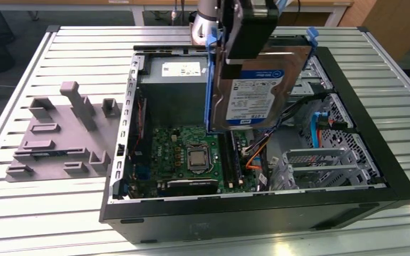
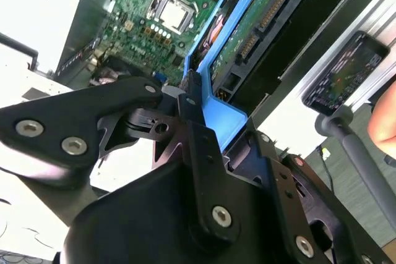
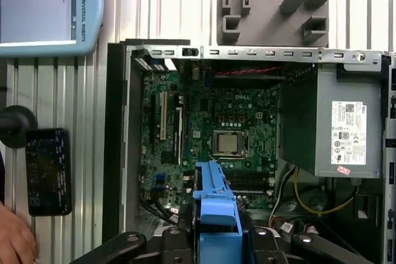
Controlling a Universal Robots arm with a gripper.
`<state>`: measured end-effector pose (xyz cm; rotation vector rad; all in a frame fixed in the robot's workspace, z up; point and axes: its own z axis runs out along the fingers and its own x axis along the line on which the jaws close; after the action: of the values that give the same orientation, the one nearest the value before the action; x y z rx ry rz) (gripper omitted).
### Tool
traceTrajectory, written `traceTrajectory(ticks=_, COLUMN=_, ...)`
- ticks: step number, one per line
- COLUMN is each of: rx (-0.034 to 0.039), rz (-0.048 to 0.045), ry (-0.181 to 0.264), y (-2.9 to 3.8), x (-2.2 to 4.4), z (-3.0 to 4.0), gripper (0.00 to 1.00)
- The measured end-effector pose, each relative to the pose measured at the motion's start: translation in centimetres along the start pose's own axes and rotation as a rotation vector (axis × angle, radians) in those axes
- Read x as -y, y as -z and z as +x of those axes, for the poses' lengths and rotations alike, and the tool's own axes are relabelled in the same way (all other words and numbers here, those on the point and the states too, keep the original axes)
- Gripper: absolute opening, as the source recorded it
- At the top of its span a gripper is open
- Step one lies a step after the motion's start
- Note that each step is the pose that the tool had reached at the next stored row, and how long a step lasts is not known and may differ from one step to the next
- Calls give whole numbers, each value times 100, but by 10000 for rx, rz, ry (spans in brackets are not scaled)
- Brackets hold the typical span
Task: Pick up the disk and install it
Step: 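Insert the disk into the insertion slot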
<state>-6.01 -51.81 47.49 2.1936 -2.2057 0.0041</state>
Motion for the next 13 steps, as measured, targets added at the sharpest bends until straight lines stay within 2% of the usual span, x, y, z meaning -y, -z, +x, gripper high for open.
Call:
traceTrajectory(ticks=2, rx=0, rz=0, ry=1, y=1, x=88, z=2, gripper=36)
traceTrajectory(ticks=4, rx=-1, rz=0, ry=0, y=1, x=147, z=9, gripper=36)
traceTrajectory(ticks=6, rx=-2, rz=-1, ry=1, y=-2, x=164, z=34, gripper=36)
traceTrajectory(ticks=13, rx=-1, rz=-1, ry=1, y=-18, x=172, z=230, gripper=36)
